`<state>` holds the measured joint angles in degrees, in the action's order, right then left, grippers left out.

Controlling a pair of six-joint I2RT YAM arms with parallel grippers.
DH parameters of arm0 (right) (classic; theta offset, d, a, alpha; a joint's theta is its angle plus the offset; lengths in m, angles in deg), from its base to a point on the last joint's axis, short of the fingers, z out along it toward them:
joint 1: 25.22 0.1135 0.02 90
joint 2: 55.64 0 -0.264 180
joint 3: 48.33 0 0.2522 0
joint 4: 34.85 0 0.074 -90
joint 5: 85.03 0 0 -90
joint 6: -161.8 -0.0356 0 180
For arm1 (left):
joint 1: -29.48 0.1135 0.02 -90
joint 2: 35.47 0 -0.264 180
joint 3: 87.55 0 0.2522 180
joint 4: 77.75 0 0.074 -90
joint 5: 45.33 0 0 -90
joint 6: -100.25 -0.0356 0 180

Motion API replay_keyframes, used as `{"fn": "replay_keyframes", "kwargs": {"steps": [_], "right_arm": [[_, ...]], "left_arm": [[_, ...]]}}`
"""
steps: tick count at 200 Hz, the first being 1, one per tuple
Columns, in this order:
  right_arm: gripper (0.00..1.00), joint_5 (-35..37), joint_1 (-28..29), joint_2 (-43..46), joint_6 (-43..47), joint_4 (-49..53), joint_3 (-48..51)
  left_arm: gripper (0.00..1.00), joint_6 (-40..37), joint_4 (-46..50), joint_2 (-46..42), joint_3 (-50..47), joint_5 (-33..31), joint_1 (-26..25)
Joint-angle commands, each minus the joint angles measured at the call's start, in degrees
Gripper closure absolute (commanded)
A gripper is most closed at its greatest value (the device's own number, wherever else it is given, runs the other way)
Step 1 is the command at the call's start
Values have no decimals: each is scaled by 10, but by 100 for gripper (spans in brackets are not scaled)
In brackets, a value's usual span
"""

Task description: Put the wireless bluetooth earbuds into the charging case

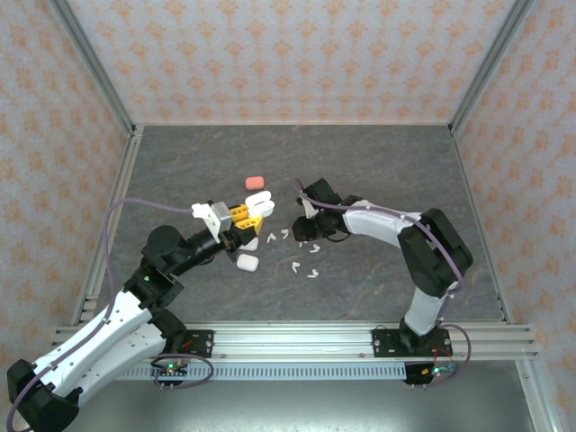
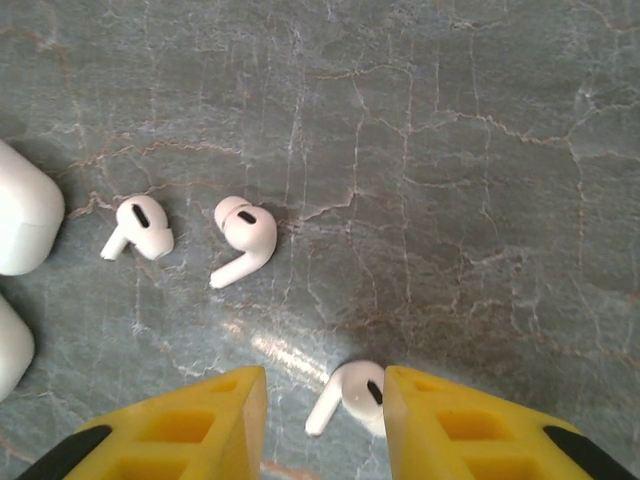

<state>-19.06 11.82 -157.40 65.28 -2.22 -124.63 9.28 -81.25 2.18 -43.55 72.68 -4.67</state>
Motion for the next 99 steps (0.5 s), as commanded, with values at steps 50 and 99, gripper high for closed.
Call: {"fn": "replay_keyframes", "kwargs": {"steps": [50,99], "right_arm": [[66,1,1,-46,5,22,-23],[74,-5,4,-48,3,26,-9]], "left_arm": [[100,2,2,-3,-1,-15,-5],[100,3,3,-2,-2,-16,-5]]}}
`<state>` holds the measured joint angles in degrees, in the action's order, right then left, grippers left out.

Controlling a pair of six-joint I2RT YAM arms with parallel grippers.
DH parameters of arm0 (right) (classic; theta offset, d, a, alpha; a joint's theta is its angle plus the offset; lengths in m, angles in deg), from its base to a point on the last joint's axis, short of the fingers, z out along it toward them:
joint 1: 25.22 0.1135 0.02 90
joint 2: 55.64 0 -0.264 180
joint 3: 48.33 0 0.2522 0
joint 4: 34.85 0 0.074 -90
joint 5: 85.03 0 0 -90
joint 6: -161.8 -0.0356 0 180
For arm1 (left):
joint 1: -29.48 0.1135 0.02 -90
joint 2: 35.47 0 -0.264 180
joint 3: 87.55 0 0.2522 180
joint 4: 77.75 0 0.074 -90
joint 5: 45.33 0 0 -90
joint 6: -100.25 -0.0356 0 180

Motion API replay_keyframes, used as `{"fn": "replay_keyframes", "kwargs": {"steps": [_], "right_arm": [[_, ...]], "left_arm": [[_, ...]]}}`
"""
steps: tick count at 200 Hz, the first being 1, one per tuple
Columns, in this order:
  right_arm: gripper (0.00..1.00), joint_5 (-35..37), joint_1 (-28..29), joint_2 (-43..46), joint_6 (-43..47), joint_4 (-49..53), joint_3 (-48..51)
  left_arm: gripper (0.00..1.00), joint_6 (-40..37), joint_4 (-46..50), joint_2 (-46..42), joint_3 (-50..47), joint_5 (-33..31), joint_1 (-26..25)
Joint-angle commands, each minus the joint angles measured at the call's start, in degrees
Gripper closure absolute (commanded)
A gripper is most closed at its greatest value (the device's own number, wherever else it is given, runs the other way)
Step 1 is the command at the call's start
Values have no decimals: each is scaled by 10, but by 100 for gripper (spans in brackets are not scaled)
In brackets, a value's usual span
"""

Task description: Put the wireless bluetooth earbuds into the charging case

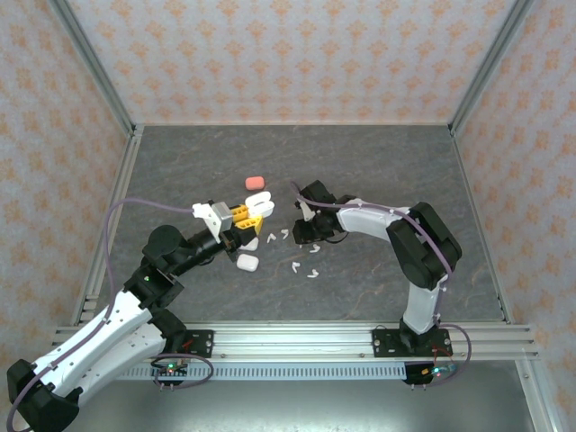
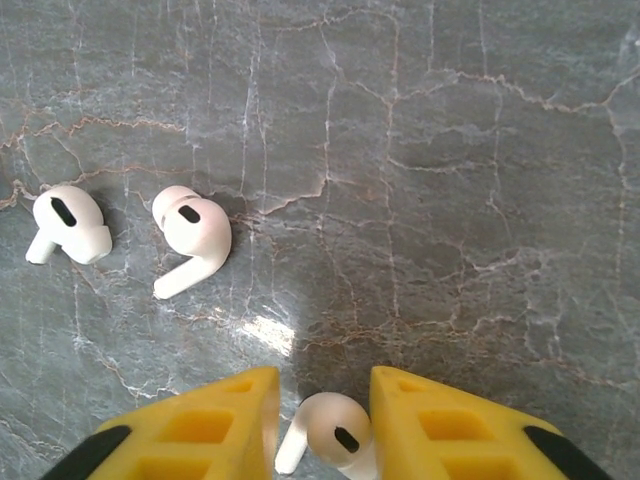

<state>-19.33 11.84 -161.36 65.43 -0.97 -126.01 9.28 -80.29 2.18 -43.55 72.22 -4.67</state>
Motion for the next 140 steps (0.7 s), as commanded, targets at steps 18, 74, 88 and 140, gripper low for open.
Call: {"fn": "replay_keyframes", "kwargs": {"steps": [18,74,88,140], "right_arm": [[75,-1,7,-7,1,16,9],[73,19,14,-9,8,29,13],[73,23,15,-12,11,34,12],[70,39,18,-9,21,54,11]], "left_arm": [[100,3,-6,-2,-2,-13,-5],[100,4,-7,1,0,-14,-5],[100,5,-6,2,1,-13,-5],[100,6,-7,7,3,-13,-5]]}}
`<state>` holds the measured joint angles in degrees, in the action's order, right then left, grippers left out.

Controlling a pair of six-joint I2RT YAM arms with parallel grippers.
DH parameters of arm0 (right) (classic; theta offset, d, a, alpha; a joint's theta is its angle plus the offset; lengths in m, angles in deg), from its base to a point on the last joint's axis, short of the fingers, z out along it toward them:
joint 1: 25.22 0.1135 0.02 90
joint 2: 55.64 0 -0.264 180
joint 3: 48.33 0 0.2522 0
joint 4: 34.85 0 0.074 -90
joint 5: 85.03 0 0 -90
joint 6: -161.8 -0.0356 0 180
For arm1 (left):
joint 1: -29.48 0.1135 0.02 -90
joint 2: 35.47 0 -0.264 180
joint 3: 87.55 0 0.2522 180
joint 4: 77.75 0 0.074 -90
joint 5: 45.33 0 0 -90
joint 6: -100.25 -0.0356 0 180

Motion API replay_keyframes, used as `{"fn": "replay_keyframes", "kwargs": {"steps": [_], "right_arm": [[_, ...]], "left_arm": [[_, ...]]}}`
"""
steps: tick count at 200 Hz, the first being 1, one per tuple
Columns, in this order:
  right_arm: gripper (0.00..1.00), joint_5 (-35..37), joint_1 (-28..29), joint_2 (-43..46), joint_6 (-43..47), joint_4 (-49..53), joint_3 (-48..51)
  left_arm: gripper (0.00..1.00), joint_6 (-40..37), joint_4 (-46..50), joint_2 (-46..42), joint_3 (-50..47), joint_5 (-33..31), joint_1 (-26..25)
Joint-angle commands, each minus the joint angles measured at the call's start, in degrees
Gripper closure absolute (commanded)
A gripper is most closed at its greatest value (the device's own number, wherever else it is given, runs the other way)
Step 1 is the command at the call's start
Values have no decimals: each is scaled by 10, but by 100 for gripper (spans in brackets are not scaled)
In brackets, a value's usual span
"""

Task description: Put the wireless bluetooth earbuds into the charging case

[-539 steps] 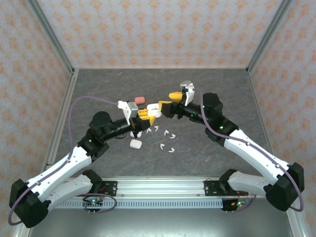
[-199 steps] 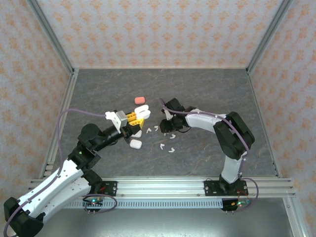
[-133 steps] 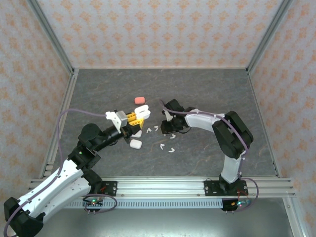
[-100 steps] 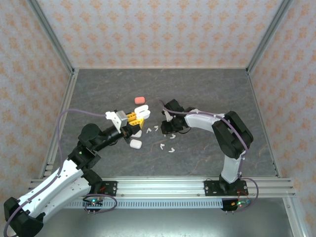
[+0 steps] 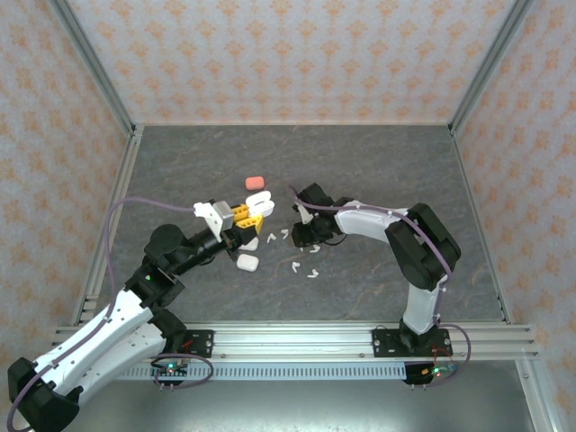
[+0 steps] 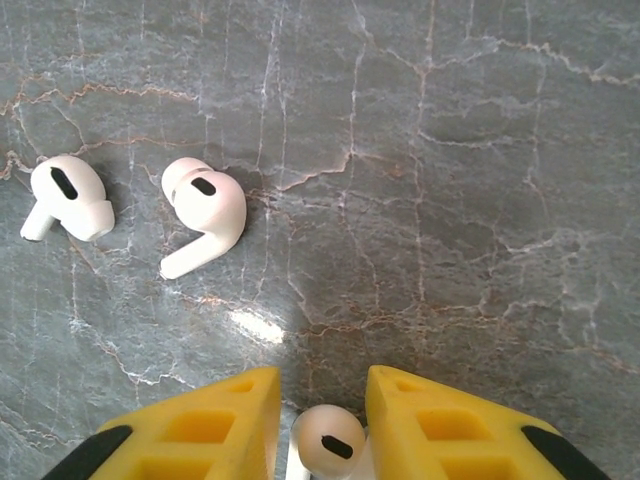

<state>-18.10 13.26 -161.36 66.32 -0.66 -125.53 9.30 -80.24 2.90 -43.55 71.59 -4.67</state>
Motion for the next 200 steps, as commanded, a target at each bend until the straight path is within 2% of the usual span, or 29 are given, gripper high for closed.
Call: {"fn": "replay_keyframes", "kwargs": {"steps": [1,72,125,200], "right_arm": [[70,27,4,-9,12,51,6],[71,30,5,6,20,66,14],[81,30,7,15,18,66,18],[82,43,6,144,-13,17,40]], "left_arm": [[100,6,-7,-1,2,-6,-5],[100,7,-7,4,6,-4,-5],[100,8,-4,6,7,-4,-5],[100,22,-19,22,-3,-9,-5]]}}
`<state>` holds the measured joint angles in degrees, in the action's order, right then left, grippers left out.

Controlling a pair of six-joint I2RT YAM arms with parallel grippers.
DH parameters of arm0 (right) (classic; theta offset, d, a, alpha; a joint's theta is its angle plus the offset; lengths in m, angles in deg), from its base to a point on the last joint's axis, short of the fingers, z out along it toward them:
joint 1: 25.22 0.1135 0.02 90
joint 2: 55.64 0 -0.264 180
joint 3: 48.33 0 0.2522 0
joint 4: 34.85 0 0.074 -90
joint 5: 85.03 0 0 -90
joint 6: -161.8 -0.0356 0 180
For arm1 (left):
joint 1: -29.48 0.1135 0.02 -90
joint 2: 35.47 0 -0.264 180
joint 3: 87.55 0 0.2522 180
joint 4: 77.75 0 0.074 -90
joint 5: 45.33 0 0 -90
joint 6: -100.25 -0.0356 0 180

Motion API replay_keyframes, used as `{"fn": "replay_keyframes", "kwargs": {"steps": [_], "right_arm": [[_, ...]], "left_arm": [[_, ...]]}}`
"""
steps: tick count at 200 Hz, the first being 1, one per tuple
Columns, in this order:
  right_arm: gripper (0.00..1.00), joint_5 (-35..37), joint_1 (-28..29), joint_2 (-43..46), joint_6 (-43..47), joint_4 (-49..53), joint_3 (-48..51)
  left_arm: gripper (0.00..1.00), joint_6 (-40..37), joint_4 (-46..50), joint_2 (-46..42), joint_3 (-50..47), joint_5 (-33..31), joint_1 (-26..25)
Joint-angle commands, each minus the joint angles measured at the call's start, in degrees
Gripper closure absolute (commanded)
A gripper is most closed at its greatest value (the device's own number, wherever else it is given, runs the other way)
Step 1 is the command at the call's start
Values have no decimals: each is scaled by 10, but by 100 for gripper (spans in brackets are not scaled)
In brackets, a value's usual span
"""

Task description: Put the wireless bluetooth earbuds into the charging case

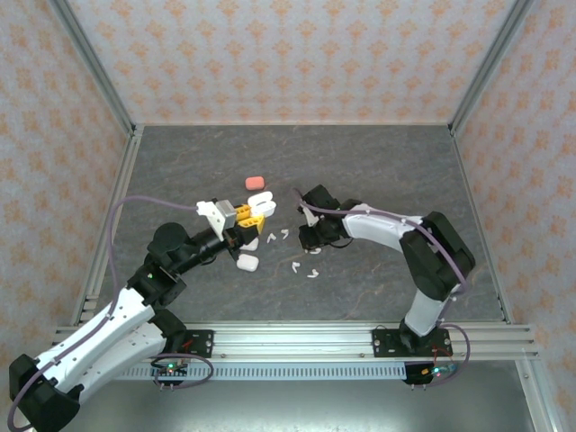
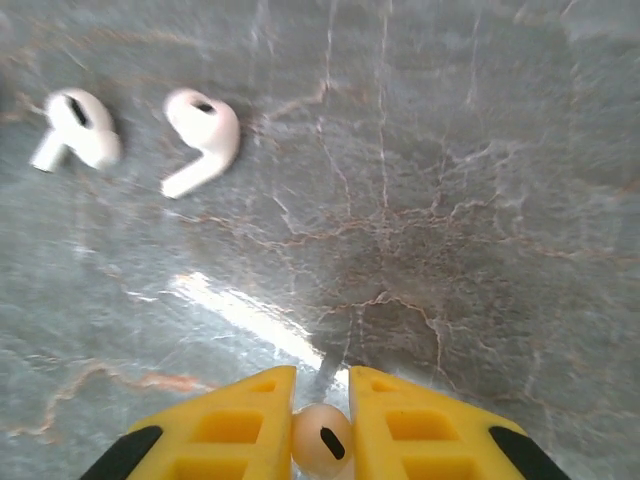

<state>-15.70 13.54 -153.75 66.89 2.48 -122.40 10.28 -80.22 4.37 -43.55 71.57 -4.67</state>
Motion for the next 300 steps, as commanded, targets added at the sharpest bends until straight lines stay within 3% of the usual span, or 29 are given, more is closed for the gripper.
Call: {"fn": "replay_keyframes", "kwargs": {"steps": [1,74,111,176,300], "right_arm": [[82,21,3,71,-20,-15,9],[82,60,23,323,-22,-135,55],[82,99,64,390,8,-207,69],[82,150,125,353,54,-290,54],[82,111,138,279,46,-305,29]], "left_arm": [[100,12,-20,8,-4,-9,-5],[100,61,-81,89,-12,-8,-5],[100,87,-109,133,-1,13,-5],[100,106,-154,172,3,40,-12],[100,103,-160,176,7,42,-17]]}}
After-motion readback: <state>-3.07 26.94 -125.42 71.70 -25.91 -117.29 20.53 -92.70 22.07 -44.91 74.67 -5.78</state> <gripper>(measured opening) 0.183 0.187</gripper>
